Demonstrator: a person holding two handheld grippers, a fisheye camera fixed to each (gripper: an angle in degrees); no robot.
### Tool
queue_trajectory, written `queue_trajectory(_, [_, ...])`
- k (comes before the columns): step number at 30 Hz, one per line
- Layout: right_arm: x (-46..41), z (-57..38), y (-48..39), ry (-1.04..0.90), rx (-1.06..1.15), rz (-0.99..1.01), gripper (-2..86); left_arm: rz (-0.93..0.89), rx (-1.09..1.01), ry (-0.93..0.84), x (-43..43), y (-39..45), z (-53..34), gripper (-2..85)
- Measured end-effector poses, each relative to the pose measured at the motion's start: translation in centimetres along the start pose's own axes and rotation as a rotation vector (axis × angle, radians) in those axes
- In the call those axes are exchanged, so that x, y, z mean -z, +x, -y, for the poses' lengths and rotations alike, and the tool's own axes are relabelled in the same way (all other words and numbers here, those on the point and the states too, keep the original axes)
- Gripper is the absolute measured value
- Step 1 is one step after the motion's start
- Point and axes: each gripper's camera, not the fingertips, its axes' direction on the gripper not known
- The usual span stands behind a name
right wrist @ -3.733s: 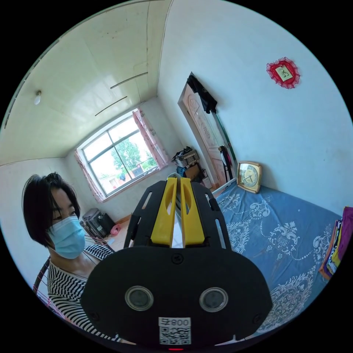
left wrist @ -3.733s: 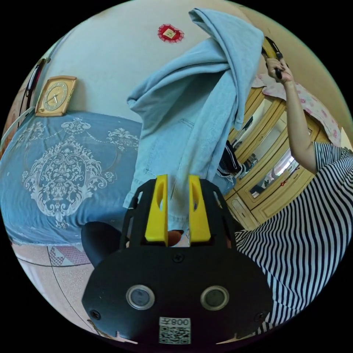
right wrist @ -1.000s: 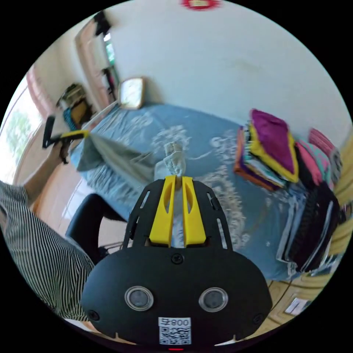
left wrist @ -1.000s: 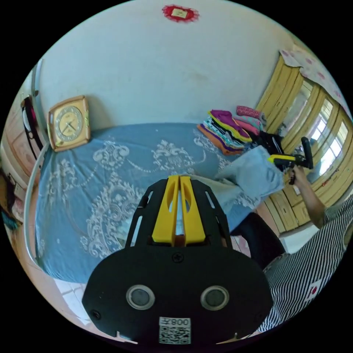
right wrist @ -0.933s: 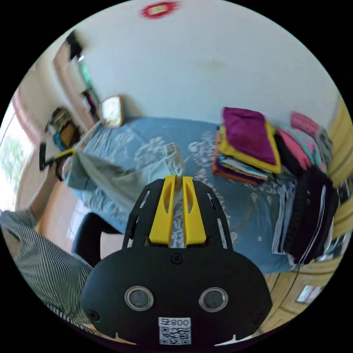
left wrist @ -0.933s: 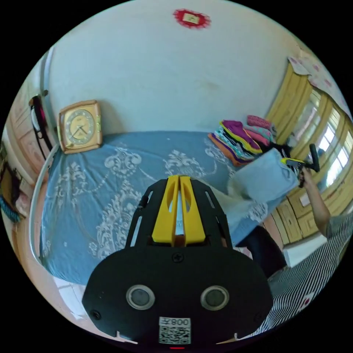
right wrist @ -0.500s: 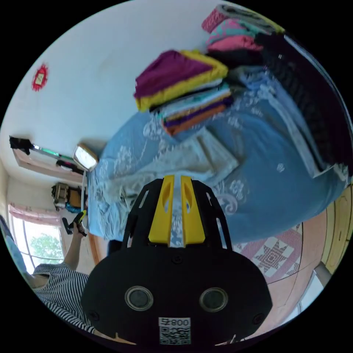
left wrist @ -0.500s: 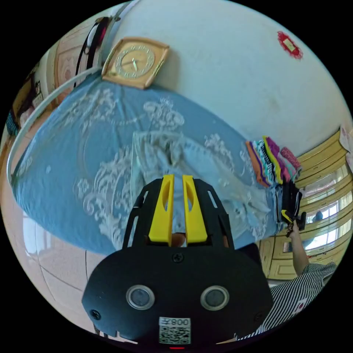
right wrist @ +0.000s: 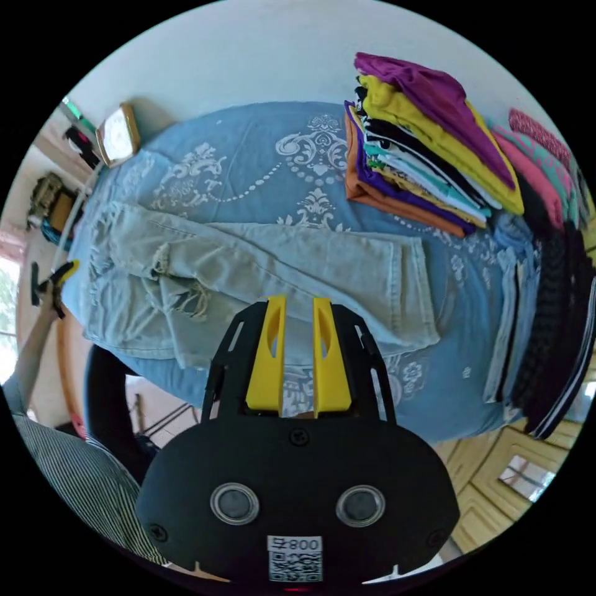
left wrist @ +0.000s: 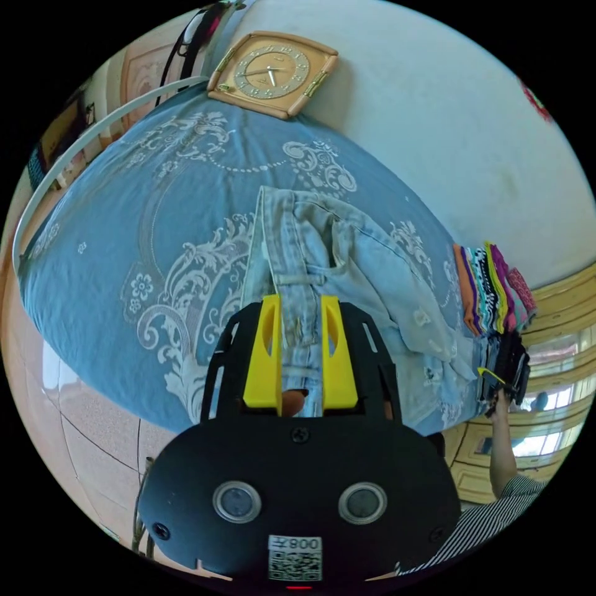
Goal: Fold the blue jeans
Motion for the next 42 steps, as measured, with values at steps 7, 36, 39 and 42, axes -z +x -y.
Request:
queue_trajectory(7, [-5.3,5.3,-4.4,-0.123,0.205,-0.219,9.5,0.059,0.055,-0.058,-5.5,0.4,2.2,9.1])
queue_trajectory(36, [-15.6,14.8,-10.7,-0.259,0.34,-0.201,8.6,-0.151,0.077,0.055,-16.2,-1.0,-7.1,3.3])
queue_trajectory(39, [-16.4,15.0,-10.0,-0.274,0.335,-0.136,7.1,-0.154,0.088,0.045,-17.8,-1.3,-8.5,3.2])
queue_trajectory(42, [-16.9,14.3,-9.5,-0.287,0.348,-0.102,3.4,-0.163,0.098,0.045,-19.3,-1.5,-9.8,3.1])
